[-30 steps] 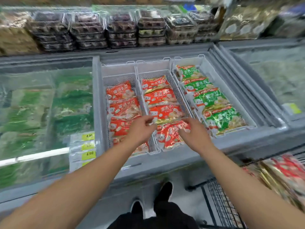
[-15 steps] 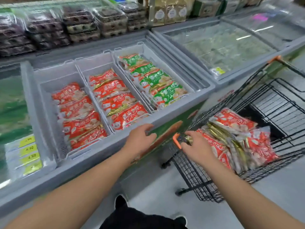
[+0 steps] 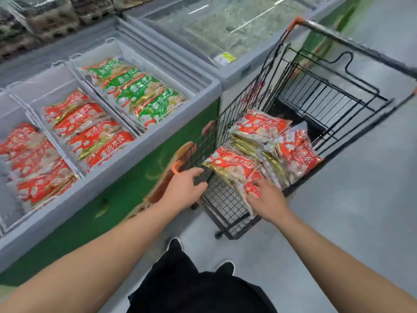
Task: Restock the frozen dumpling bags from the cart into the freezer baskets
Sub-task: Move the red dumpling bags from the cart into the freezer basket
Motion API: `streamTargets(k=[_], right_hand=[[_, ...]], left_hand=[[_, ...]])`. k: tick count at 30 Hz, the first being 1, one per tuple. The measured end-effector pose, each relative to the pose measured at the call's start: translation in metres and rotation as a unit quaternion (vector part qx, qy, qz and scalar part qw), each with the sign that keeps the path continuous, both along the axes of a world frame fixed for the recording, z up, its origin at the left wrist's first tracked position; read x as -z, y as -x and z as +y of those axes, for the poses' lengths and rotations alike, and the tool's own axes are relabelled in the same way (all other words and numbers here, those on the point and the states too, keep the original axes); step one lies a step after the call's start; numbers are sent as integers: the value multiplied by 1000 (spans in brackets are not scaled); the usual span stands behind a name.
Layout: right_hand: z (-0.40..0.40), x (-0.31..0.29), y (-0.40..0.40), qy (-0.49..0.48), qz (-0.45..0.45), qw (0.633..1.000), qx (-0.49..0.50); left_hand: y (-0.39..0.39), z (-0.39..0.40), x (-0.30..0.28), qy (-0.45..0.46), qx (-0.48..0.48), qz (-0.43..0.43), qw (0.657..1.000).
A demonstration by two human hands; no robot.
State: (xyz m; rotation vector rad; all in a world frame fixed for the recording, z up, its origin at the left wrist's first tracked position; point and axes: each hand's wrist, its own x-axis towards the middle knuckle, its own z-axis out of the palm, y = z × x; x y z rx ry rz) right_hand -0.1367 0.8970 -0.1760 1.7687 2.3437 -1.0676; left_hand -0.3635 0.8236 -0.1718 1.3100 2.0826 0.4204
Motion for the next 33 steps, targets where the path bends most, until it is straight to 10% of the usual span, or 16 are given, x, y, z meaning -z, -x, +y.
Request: streamTargets(k=[25, 33], right_hand=[[152, 195, 24, 257, -31, 917, 303], [207, 272, 52, 293, 92, 732, 608]], left_hand=[[2, 252, 202, 219, 93, -77, 968], [2, 282, 272, 199, 95, -54, 974]])
